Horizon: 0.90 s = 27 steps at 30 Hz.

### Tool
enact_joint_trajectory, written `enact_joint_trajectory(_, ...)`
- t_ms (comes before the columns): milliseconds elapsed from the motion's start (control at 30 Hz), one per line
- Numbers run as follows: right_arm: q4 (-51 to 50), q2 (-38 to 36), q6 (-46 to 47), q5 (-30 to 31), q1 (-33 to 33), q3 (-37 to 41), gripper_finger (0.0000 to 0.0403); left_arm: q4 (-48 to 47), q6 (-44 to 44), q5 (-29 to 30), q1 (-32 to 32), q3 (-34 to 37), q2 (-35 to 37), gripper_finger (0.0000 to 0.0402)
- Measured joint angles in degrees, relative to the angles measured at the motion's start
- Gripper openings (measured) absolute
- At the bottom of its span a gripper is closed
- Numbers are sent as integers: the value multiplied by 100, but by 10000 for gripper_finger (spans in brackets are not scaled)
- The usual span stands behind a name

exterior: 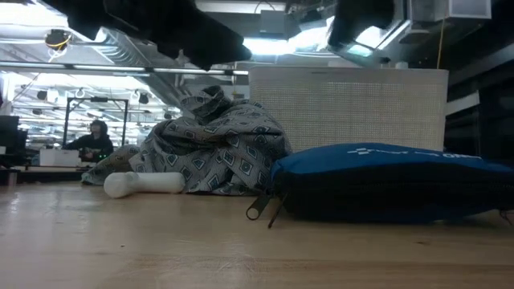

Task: Pick & Place Medicine items
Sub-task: Put the blue pill bottle into the red bin

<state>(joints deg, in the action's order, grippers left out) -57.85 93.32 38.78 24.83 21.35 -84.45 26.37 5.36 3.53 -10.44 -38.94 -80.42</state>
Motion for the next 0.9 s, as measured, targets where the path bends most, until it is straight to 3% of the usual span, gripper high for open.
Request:
enact_joint_trajectory(333, 1913, 0, -1633, 325, -178, -32, 99, 613, 118, 95, 205, 0, 0, 173)
enact_joint_trajectory(633, 2542, 0, -2156, 252, -324, -32, 102, 855, 142, 62, 598, 0, 0, 173)
enact_joint_trajectory(900, 3023, 0, -2492, 109, -335, -32, 103, 1251, 45, -605, 910, 0, 0, 173)
